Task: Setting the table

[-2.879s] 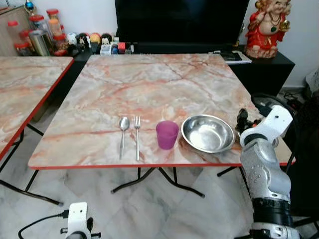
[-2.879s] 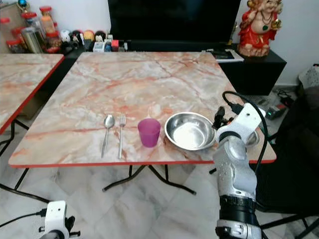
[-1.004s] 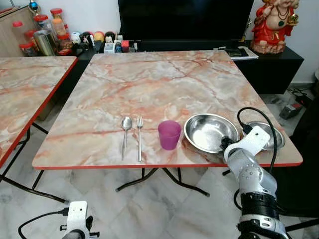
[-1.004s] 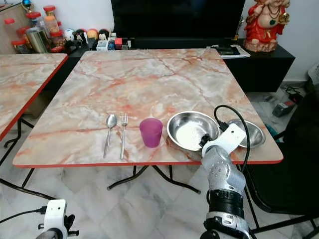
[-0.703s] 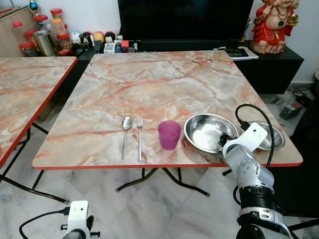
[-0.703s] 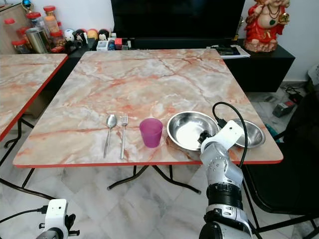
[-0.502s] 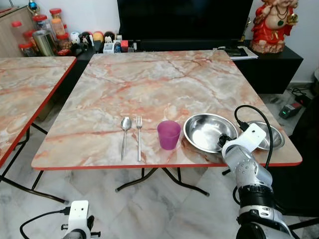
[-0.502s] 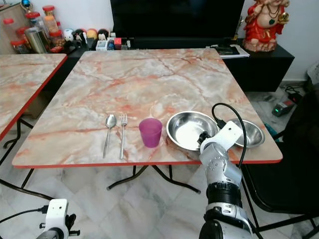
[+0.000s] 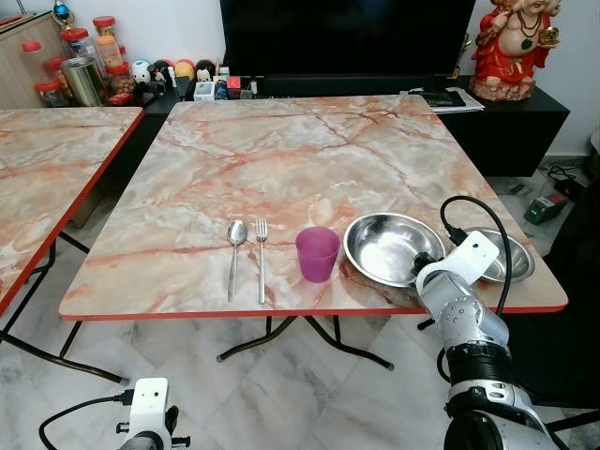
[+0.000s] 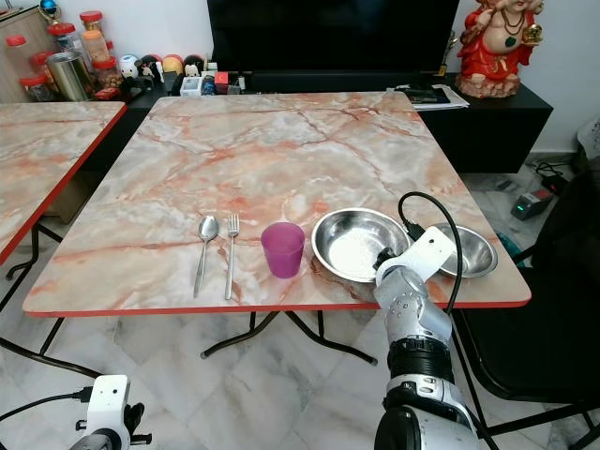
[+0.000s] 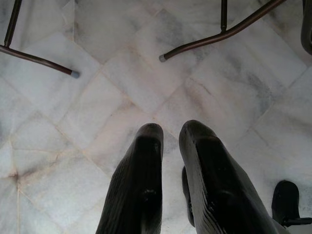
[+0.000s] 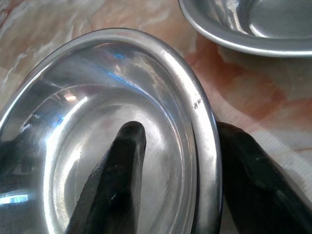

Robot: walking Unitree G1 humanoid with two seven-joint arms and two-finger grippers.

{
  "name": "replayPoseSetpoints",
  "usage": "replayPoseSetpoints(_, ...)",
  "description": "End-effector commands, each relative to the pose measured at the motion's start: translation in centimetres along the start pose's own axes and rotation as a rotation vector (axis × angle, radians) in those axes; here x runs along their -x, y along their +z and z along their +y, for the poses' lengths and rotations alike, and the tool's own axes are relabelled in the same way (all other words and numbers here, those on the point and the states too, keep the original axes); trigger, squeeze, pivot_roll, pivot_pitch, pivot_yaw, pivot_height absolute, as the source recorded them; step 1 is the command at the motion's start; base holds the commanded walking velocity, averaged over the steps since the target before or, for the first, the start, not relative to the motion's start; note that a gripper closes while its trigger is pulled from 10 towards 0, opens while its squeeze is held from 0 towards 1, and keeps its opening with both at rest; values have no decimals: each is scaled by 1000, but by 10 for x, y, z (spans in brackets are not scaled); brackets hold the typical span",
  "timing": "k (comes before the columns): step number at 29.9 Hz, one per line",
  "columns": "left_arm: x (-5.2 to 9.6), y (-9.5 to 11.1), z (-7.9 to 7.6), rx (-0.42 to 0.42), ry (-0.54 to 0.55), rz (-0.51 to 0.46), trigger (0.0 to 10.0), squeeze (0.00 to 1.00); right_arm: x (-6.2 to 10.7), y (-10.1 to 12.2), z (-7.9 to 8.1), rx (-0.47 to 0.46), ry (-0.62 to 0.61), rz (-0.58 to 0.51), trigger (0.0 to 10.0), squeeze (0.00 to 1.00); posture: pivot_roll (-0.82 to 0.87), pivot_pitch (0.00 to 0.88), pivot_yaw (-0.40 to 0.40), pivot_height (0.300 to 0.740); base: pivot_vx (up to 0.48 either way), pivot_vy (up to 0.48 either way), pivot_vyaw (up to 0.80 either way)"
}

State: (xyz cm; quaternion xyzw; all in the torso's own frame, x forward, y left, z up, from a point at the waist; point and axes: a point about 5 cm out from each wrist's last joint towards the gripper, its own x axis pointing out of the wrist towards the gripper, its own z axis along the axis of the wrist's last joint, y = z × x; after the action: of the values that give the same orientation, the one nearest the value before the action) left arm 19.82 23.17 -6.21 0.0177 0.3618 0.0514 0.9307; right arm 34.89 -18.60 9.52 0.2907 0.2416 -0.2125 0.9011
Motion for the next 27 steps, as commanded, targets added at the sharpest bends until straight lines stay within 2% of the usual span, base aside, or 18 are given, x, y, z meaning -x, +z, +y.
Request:
replayPoseSetpoints(1,0,-2,-2,-9,-9,12,10000,0,0,3,4,5,4,-5,0,0,21,0,12,740,0,0,0)
replayPoseSetpoints(18,1,-4,0,-11,-7,13,10000,0,0,6,7,-59,16,-64,0,0,46,0,10,740,0,0,0)
replayPoseSetpoints(22,2,-4,2,-14,-2,12,10000,0,2,16,6,-125,17,-155,0,0,56,0,10,740,0,0,0)
replayPoseSetpoints(27,2,-5,2,-14,0,7,10000,0,5,26,8,-151,41,-232,0,0,61,0,7,740,0,0,0)
